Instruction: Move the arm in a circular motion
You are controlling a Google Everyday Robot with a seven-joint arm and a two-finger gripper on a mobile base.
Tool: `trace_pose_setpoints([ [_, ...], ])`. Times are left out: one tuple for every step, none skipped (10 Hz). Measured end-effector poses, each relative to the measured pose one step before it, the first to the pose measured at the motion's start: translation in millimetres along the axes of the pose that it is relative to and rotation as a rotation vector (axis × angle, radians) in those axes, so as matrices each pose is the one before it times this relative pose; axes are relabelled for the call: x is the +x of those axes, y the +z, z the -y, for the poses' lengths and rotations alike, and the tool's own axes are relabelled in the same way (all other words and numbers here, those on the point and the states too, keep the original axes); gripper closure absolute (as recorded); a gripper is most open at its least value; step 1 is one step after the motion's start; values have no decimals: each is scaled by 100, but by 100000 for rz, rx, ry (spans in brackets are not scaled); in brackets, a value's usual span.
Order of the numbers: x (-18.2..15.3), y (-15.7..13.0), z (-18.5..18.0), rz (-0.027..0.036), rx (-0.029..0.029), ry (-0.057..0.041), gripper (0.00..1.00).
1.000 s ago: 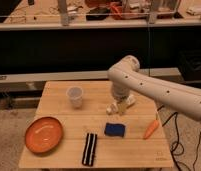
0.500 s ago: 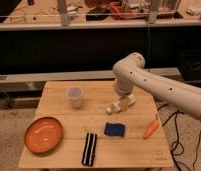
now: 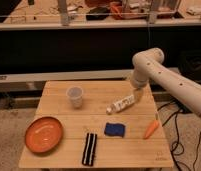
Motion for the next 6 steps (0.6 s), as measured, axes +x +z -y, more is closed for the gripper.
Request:
trace_pose_setpoints([
  [1589, 14, -1195, -998, -923, 2821, 20],
  [996, -146, -1264, -1108, -414, 2646, 20],
  [511, -457, -2634, -2061, -230, 3041, 20],
  [-204, -613, -2183, -1197, 11, 1420, 20],
  [-331, -675, -1964, -1035, 185, 817, 20],
  [-580, -817, -2322, -1416, 556, 1097, 20],
])
